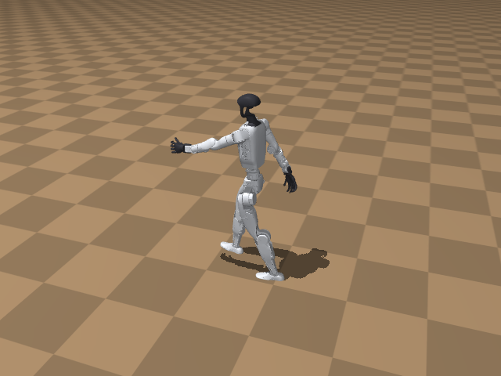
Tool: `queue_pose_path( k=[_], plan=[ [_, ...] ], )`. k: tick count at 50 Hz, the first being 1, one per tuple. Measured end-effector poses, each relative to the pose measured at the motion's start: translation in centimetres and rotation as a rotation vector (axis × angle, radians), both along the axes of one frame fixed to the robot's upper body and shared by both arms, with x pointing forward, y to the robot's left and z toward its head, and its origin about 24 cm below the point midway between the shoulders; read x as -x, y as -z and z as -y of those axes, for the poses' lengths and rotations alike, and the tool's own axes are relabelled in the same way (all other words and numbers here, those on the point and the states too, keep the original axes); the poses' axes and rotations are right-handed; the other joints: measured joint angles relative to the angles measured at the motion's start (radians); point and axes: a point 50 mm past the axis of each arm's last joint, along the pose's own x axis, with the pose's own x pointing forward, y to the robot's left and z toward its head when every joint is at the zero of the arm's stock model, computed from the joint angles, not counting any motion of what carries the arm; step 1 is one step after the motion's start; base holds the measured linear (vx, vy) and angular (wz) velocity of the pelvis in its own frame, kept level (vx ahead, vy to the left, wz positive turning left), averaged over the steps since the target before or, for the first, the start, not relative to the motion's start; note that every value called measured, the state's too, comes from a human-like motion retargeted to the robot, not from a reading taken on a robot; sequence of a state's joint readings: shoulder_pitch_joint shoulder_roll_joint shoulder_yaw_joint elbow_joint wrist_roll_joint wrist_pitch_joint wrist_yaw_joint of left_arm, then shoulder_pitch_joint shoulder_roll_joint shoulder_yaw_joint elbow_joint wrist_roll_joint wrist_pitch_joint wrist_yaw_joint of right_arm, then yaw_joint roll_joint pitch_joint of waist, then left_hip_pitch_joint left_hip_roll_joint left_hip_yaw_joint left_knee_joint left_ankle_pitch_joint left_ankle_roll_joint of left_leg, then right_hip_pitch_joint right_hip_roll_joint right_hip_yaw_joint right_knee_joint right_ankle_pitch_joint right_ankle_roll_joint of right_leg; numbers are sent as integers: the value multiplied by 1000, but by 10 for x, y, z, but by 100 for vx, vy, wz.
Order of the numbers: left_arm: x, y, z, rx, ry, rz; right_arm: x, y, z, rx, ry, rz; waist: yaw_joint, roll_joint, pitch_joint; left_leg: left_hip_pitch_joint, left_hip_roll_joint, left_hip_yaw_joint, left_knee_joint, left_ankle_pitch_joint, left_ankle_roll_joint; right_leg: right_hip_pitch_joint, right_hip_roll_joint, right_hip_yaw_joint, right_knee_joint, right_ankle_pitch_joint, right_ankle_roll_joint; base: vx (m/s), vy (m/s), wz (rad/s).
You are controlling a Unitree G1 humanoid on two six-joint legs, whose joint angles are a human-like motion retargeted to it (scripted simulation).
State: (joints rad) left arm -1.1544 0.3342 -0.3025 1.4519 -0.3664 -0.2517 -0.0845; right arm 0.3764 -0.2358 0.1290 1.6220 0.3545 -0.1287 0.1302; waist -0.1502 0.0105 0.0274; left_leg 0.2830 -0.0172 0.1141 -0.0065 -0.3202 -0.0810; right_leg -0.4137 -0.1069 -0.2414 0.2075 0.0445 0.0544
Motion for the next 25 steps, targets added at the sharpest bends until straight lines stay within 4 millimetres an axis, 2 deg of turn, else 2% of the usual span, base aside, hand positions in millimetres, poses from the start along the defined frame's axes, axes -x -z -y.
queue_pose_path(
  k=[2, 5, 8, 10, 12, 14, 15, 17, 19, 21, 23, 25],
  plan=[
    [0, 0, 4, 36, -11, 7, -11, 6, -5, -16, -17, 6, -11, -27, 28, 74, -12, -27, 2, -13, -5, 80, 8, 13, -226, 28, 61, 89, -14, 54],
    [8, 29, 10, 64, -5, -68, -44, 17, -12, -43, -41, 68, 7, -34, 36, 142, -3, -43, 17, 4, 2, 122, 27, 37, -295, 24, 105, 90, -16, 12],
    [36, 95, 15, 20, 32, -253, -100, 29, -15, -31, -46, 207, 53, -49, 27, 188, -17, -38, 67, 108, 38, 203, 19, 14, -295, 66, 107, 95, -19, -29],
    [71, 149, 14, -38, 63, -431, -146, 33, -18, -16, -53, 327, 95, -79, 39, 212, -40, -10, 143, 206, 56, 285, 4, 35, -295, 59, 114, 99, -22, -68],
    [122, 205, 9, -40, 87, -651, -198, 31, -21, 6, -76, 447, 142, -126, 57, 157, -65, 46, 349, 276, 65, 369, -28, 83, -294, 44, 109, 93, -22, -78],
    [184, 250, 5, 2, 106, -874, -254, 21, -21, 49, -81, 589, 166, -157, 30, -56, -48, 97, 719, 267, 79, 383, -54, 109, -277, 19, 85, 79, -18, -27],
    [215, 268, 3, 31, 105, -974, -284, 12, -19, 80, -76, 670, 171, -158, -3, -202, -21, 113, 922, 242, 88, 358, -55, 113, -258, 0, 69, 72, -13, 1],
    [275, 293, -1, 89, 51, -1129, -342, -14, -13, 147, -52, 845, 205, -154, -42, -418, 21, 129, 1169, 158, 125, 329, -43, 131, -228, -38, 57, 74, -10, -28],
    [333, 307, -6, 143, -9, -1263, -394, -46, -10, 190, -32, 1014, 263, -168, -44, -547, 33, 152, 1280, 77, 167, 345, -43, 165, -209, -69, 59, 78, -7, -77],
    [389, 313, -9, 191, -57, -1379, -436, -82, -9, 222, -25, 1171, 325, -189, -41, -647, 29, 174, 1299, 27, 194, 366, -52, 204, -194, -94, 66, 79, -2, -95],
    [440, 312, -11, 231, -96, -1479, -471, -118, -10, 253, -28, 1311, 381, -205, -41, -729, 22, 188, 1242, 2, 204, 384, -58, 240, -179, -121, 72, 78, 2, -92],
    [486, 306, -13, 263, -129, -1569, -497, -153, -13, 281, -44, 1430, 427, -214, -44, -784, 23, 203, 1116, -2, 203, 405, -59, 268, -167, -144, 79, 78, 5, -83]
  ],
)
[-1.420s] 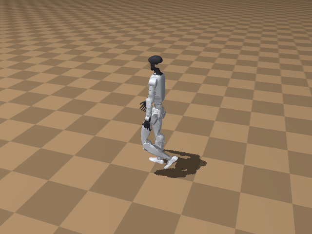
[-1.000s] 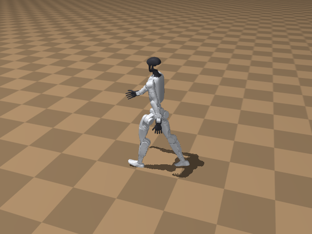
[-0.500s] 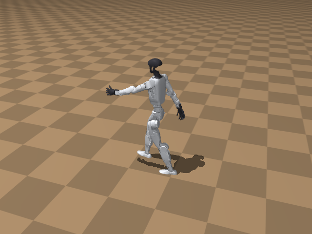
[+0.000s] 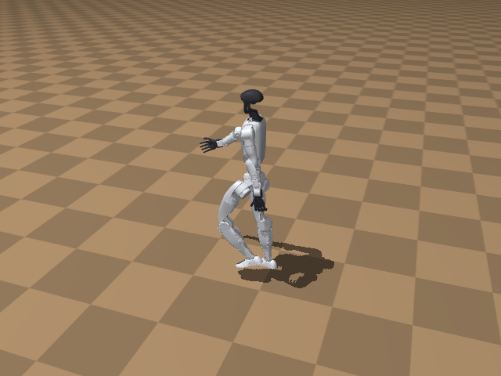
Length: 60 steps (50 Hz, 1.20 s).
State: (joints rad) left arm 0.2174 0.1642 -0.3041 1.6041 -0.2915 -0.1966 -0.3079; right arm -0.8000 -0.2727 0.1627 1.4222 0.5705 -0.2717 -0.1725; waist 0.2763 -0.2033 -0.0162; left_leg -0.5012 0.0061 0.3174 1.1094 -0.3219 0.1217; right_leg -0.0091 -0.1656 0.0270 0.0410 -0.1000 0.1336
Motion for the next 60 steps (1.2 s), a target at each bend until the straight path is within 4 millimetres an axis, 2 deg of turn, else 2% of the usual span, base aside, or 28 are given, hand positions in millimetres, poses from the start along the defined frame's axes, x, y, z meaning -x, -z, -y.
queue_pose_path(
  k=[3, 5, 6, 8, 10, 13, 15, 18, 20, 22, 24, 27, 30, 32, 34, 36, 38, 40, 43, 45, 48, 50, 52, 54, 57, 60],
  plan=[
    [52, -13, 0, -5, -41, -111, -25, -40, -8, 49, -23, 122, 53, 2, -2, 3, 10, 48, -356, 63, -10, 44, 8, 37, 5, -26, 14, 80, 9, -84],
    [74, -20, 1, -32, -74, -149, -34, -58, -15, 61, -31, 185, 92, 21, 11, 77, 10, 84, -693, 152, -27, 99, 25, 66, 2, -43, 25, 85, 16, -107],
    [78, -22, 1, -53, -97, -148, -37, -62, -18, 53, -30, 211, 111, 48, 25, 133, 20, 100, -854, 189, -49, 145, 46, 83, -2, -51, 28, 90, 21, -117],
    [81, -23, 0, -96, -146, -131, -38, -64, -25, 27, -25, 247, 137, 100, 49, 222, 43, 129, -1100, 224, -103, 235, 85, 113, -9, -67, 35, 93, 26, -99],
    [72, -20, 0, -138, -181, -78, -33, -56, -30, -20, -11, 261, 145, 126, 65, 266, 53, 152, -1197, 208, -136, 306, 93, 137, -5, -70, 46, 93, 30, -58],
    [40, -10, 2, -176, -238, 23, -11, -14, -39, -43, -21, 149, 121, 122, 65, 315, 35, 174, -1197, 222, -129, 351, 78, 158, 61, -35, 50, 92, 33, -15],
    [8, -2, 2, -164, -223, 96, 16, 27, -43, -48, -48, 9, 91, 132, 58, 373, 29, 176, -1197, 247, -135, 354, 91, 165, 166, 22, 43, 92, 35, 24],
    [-64, 6, 1, -127, -108, 250, 80, 93, -42, -69, -85, -246, 25, 155, 38, 454, 25, 127, -1197, 242, -138, 229, 140, 131, 521, 156, 19, 86, 35, 66],
    [-125, 3, -3, -134, -26, 377, 135, 131, -36, -86, -82, -437, -16, 156, 13, 470, 15, 86, -1177, 213, -138, 66, 147, 84, 802, 236, -1, 76, 30, 81],
    [-193, -11, -8, -169, 28, 513, 195, 160, -26, -105, -61, -635, -57, 163, -3, 483, 9, 47, -1152, 176, -155, -89, 123, 21, 1013, 208, -55, 73, 26, 86],
    [-261, -36, -10, -203, 55, 660, 256, 177, -14, -128, -35, -819, -103, 182, -7, 509, 5, 7, -1136, 145, -177, -213, 91, -43, 1139, 133, -116, 71, 24, 97],
    [-353, -96, -8, -231, 49, 907, 339, 183, 3, -163, 7, -1050, -188, 214, -3, 550, -3, -65, -1126, 110, -199, -359, 56, -116, 1187, 57, -165, 70, 19, 120],
    [-420, -168, -1, -234, 26, 1167, 410, 176, 14, -197, 66, -1218, -272, 238, 4, 608, -9, -133, -1129, 79, -210, -453, 47, -158, 1082, -3, -167, 71, 11, 119],
    [-451, -216, 4, -235, 27, 1325, 445, 167, 19, -216, 104, -1294, -319, 244, 7, 645, -15, -170, -1134, 63, -210, -492, 32, -186, 941, -5, -157, 71, 4, 103],
    [-471, -260, 9, -240, 37, 1458, 470, 160, 21, -236, 140, -1347, -355, 240, 9, 681, -23, -200, -1139, 51, -210, -506, 17, -216, 746, 32, -139, 72, -1, 85],
    [-483, -296, 13, -243, 40, 1566, 487, 154, 20, -255, 173, -1379, -385, 227, 16, 724, -35, -230, -1141, 40, -212, -483, 18, -226, 487, 104, -108, 75, -7, 78],
    [-490, -321, 17, -238, 20, 1644, 496, 152, 18, -270, 194, -1401, -413, 204, 34, 785, -51, -264, -1139, 26, -214, -414, 24, -208, 192, 192, -60, 81, -12, 80],
    [-492, -334, 19, -239, -4, 1683, 496, 153, 14, -284, 177, -1418, -434, 180, 63, 859, -57, -296, -1134, 10, -218, -337, 31, -180, -40, 230, -6, 86, -17, 69],
    [-490, -318, 23, -237, 13, 1638, 479, 160, 7, -295, 113, -1409, -432, 169, 75, 928, -46, -327, -1109, 16, -210, -282, 46, -154, -128, 173, 32, 87, -21, 35],
    [-482, -287, 28, -232, 56, 1557, 458, 168, 3, -288, 80, -1372, -410, 160, 69, 960, -50, -338, -1076, 59, -190, -235, 44, -166, -128, 186, 33, 91, -23, 1],
    [-450, -210, 32, -238, 199, 1337, 407, 180, -4, -266, 36, -1255, -341, 112, 85, 992, -87, -290, -952, 183, -157, -113, 12, -177, -128, 203, 43, 94, -26, -46],
    [-410, -150, 33, -197, 309, 1125, 365, 185, -10, -241, -10, -1171, -282, 51, 108, 927, -124, -205, -706, 226, -144, -27, -38, -145, -122, 204, 48, 85, -26, -58],
    [-357, -95, 32, -111, 421, 895, 312, 185, -11, -204, -39, -1047, -270, 26, 46, 604, -86, -134, -187, 150, -125, -72, -63, -135, -77, 190, 22, 66, -20, 20],
    [-301, -54, 28, -71, 463, 708, 252, 175, -6, -146, -33, -883, -244, 31, 4, 337, -36, -109, 194, 67, -94, -114, -51, -131, -29, 150, -6, 64, -14, 13],
    [-212, -13, 16, -42, 421, 457, 160, 141, 4, -64, -21, -622, -162, 21, 6, 102, -3, -67, 493, -36, -42, -110, -41, -96, 24, 89, -29, 68, -10, -57],
    [-124, 4, 0, -39, 252, 257, 82, 87, 12, 20, -12, -362, -69, 4, 21, -46, 39, 0, 570, -85, 0, -73, -39, -48, 31, 56, -44, 68, -5, -86]
  ],
)
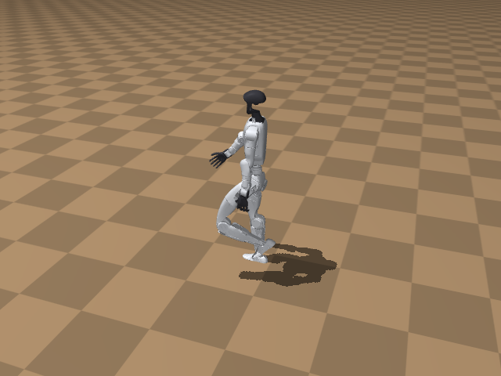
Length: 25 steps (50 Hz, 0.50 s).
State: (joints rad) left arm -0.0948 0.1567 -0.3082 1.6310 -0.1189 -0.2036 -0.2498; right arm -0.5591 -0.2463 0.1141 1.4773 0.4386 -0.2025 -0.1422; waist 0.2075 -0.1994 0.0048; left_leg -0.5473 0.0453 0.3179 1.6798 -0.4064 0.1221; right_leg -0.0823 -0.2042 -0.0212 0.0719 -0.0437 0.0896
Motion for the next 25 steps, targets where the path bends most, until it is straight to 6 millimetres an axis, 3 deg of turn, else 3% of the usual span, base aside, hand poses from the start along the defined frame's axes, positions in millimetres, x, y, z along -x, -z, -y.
queue_pose_path(
  k=[3, 7, 10, 12, 15, 17, 19, 21, 23, 25],
  plan=[
    [80, -1, -15, -25, -185, -148, -58, -61, 4, 81, -3, 248, 91, 2, 6, -87, 39, 41, -99, -21, -1, 58, 16, 34, -25, -24, 7, 69, 1, -92],
    [166, -18, -26, -73, -305, -320, -103, -136, 0, 165, -25, 532, 174, 0, -6, -91, 54, 110, -512, -3, -8, 113, 24, 57, -40, -54, 43, 68, 8, -56],
    [201, -32, -34, -140, -371, -390, -117, -177, -7, 194, -21, 709, 219, 2, -3, 67, 14, 252, -1087, 88, -7, 154, 26, 62, -19, -85, 75, 73, 15, -30],
    [208, -36, -42, -211, -451, -369, -119, -195, -12, 165, 8, 823, 249, 62, 18, 239, -6, 383, -1486, 167, -53, 240, 85, 65, -17, -106, 86, 81, 20, -33],
    [199, -36, -51, -302, -578, -271, -112, -206, -19, 52, 74, 982, 247, 142, 46, 391, -23, 564, -1767, 207, -119, 366, 162, 45, -8, -127, 94, 81, 24, 37],
    [184, -31, -53, -309, -721, -202, -104, -190, -21, 49, 66, 949, 216, 155, 54, 428, -32, 612, -1767, 203, -140, 403, 178, 15, 37, -115, 95, 78, 24, 116],
    [162, -23, -53, -264, -773, -162, -90, -157, -21, 65, 10, 833, 174, 179, 57, 475, -32, 588, -1767, 218, -193, 421, 210, -19, 129, -66, 100, 78, 24, 165],
    [129, -16, -54, -204, -704, -98, -68, -113, -18, 60, -59, 688, 128, 215, 51, 516, -21, 500, -1767, 234, -212, 378, 247, -60, 319, 16, 107, 73, 22, 206],
    [77, -11, -58, -161, -586, 10, -36, -63, -10, 73, -119, 482, 98, 235, 26, 518, -15, 393, -1767, 241, -201, 217, 253, -113, 633, 110, 121, 62, 17, 212],
    [10, -14, -66, -164, -495, 183, 7, -14, 2, 96, -132, 227, 88, 236, 5, 507, -26, 296, -1767, 237, -183, 24, 219, -151, 930, 186, 124, 56, 11, 208]
  ],
)
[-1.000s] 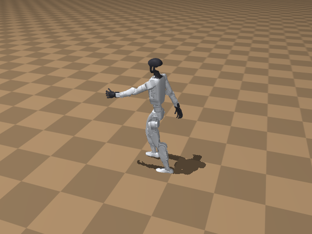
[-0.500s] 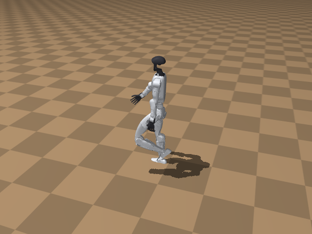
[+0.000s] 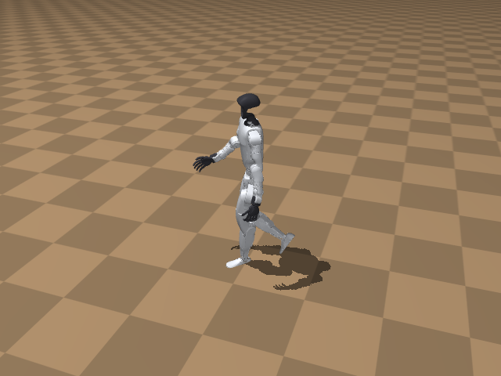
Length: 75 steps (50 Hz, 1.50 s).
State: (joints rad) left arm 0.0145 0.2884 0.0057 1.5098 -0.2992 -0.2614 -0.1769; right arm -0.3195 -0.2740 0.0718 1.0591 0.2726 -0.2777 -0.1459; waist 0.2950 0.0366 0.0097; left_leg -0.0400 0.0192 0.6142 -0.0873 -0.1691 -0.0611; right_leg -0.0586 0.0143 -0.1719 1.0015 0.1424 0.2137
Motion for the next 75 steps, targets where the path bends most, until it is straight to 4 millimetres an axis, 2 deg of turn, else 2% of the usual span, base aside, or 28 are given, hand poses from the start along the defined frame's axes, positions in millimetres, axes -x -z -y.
queue_pose_path(
  k=[2, 5, 7, 9, 12, 14, 16, 20, 23, 25, 27, 30, 34, 36, 38, 39, 40, 43, 47, 50, 55, 59, 62, 64, 67, 70, 73, 75],
  plan=[
    [-76, -16, -1, -76, 77, 205, 53, 43, 12, 27, 31, -267, -14, 5, 4, 18, -19, -100, 2, -10, 1, -138, -20, 19, 187, -35, -37, 57, 11, 236],
    [-176, -66, 20, -156, 219, 560, 140, 84, 21, 36, 54, -629, -54, 34, 31, 66, -41, -262, 34, -32, -4, -272, -58, 59, 349, -150, -149, 57, 11, 271],
    [-225, -114, 41, -195, 316, 803, 191, 97, 21, 13, 68, -810, -88, 54, 45, 94, -54, -373, 56, -43, -1, -338, -136, 41, 401, -211, -250, 54, 7, 287],
    [-255, -166, 60, -231, 397, 1029, 234, 103, 16, -33, 94, -937, -122, 71, 51, 123, -60, -485, 66, -48, 4, -392, -175, 39, 399, -272, -309, 52, -1, 290],
    [-270, -228, 84, -258, 478, 1304, 287, 108, -6, -129, 122, -1052, -154, 84, 40, 169, -57, -646, 64, -48, 19, -450, -119, 110, 289, -325, -304, 50, -11, 276],
    [-270, -255, 97, -244, 496, 1435, 312, 109, -26, -193, 103, -1094, -158, 82, 28, 198, -56, -742, 62, -45, 29, -461, -77, 170, 157, -330, -283, 49, -15, 254],
    [-268, -271, 107, -218, 490, 1526, 328, 110, -46, -249, 50, -1119, -160, 74, 19, 223, -58, -837, 63, -37, 32, -444, -51, 230, -10, -321, -255, 48, -15, 255],
    [-261, -268, 121, -173, 433, 1583, 342, 109, -76, -299, -80, -1128, -163, 48, 12, 268, -72, -1030, 72, -15, 28, -328, -42, 370, -440, -275, -170, 45, -16, 267],
    [-251, -236, 126, -150, 389, 1500, 348, 107, -82, -272, -120, -1124, -171, 14, 33, 329, -97, -1173, 72, 6, 23, -164, -109, 442, -807, -238, -106, 45, -22, 271],
    [-250, -211, 123, -150, 370, 1397, 332, 111, -76, -234, -143, -1114, -161, -16, 60, 362, -114, -1236, 63, 22, 19, -113, -150, 471, -934, -236, -65, 43, -28, 218],
    [-233, -171, 118, -128, 374, 1238, 326, 111, -69, -194, -142, -1108, -151, -35, 66, 384, -118, -1281, 71, 30, 18, -74, -178, 440, -995, -224, -43, 40, -31, 172],
    [-209, -114, 99, -100, 341, 966, 286, 114, -47, -124, -105, -1044, -107, -56, 75, 398, -114, -1293, 83, 45, 31, -45, -182, 426, -1013, -195, -51, 39, -34, 99],
    [-133, -35, 63, -72, 228, 499, 232, 110, -22, -35, -43, -919, -47, -101, 73, 386, -143, -1286, 170, 62, 27, 5, -216, 344, -1002, -184, -58, 40, -38, 69],
    [-85, -8, 47, -16, 174, 242, 201, 106, -16, -9, -56, -875, -31, -147, 68, 283, -207, -1177, 364, 31, -4, 18, -258, 298, -1001, -182, -41, 32, -37, 113],
    [-38, 6, 40, 69, 129, 28, 168, 99, -11, 13, -82, -828, -49, -188, 16, 23, -245, -966, 721, -48, -33, -24, -288, 239, -992, -183, -33, 22, -31, 192],
    [-17, 9, 38, 99, 112, -45, 150, 95, -8, 24, -83, -788, -58, -200, -8, -99, -229, -855, 877, -96, -29, -43, -294, 205, -984, -186, -32, 21, -28, 214],
    [2, 10, 37, 123, 96, -107, 132, 89, -6, 35, -80, -742, -65, -209, -26, -206, -201, -746, 1012, -145, -16, -56, -297, 172, -975, -190, -30, 25, -27, 181],
    [46, 11, 38, 172, 113, -220, 76, 67, -3, 46, -60, -581, -35, -240, -17, -343, -134, -515, 1212, -313, 56, -34, -317, 103, -957, -206, -23, 30, -24, 129],
    [82, 10, 43, 244, 151, -293, 7, 25, -1, 44, -25, -368, 32, -267, 10, -414, -60, -291, 1286, -422, 117, 17, -328, 30, -961, -214, -38, 31, -18, 91],
    [103, 8, 45, 279, 112, -335, -32, -8, 1, 47, -4, -232, 72, -273, 17, -451, -42, -219, 1234, -441, 120, 51, -322, -25, -973, -214, -38, 28, -12, 91],
    [119, 7, 50, 291, -2, -387, -80, -62, -2, 44, -1, -58, 120, -274, 30, -423, -58, -155, 899, -386, 102, 93, -302, -97, -974, -216, -26, 29, -8, 73],
    [111, 9, 52, 247, -70, -335, -105, -96, -13, 10, 23, 86, 180, -246, 76, -239, -96, -62, 401, -203, 108, 165, -266, -103, -964, -226, -9, 36, -2, 7],
    [98, 12, 55, 224, -121, -266, -114, -110, -23, -16, 38, 169, 194, -188, 97, -116, -96, 3, 121, -68, 94, 245, -202, -127, -965, -242, -11, 40, 6, 17],
    [87, 14, 58, 219, -157, -219, -114, -108, -30, -22, 30, 189, 179, -156, 96, -71, -92, 38, 23, -36, 76, 288, -168, -150, -964, -249, -17, 42, 11, 49],
    [66, 16, 58, 213, -199, -156, -103, -88, -40, -18, -12, 150, 140, -130, 85, -33, -77, 76, 0, -46, 56, 331, -142, -181, -941, -244, -34, 47, 15, 63],
    [37, 16, 56, 194, -186, -103, -73, -45, -47, -28, -63, 37, 81, -99, 75, 34, -57, 75, 0, -38, 17, 371, -124, -211, -877, -200, -68, 55, 20, 80],
    [-4, 13, 52, 156, -95, -33, -17, 11, -40, -57, -75, -149, -9, -34, 77, 123, -19, -3, 0, -29, -19, 374, -109, -262, -682, -111, -138, 58, 25, 135],
    [-42, 7, 51, 128, 15, 25, 33, 47, -30, -62, -77, -313, -70, 2, 61, 146, 5, -71, 0, -38, -14, 250, -146, -276, -372, -66, -200, 50, 24, 151]
  ],
)
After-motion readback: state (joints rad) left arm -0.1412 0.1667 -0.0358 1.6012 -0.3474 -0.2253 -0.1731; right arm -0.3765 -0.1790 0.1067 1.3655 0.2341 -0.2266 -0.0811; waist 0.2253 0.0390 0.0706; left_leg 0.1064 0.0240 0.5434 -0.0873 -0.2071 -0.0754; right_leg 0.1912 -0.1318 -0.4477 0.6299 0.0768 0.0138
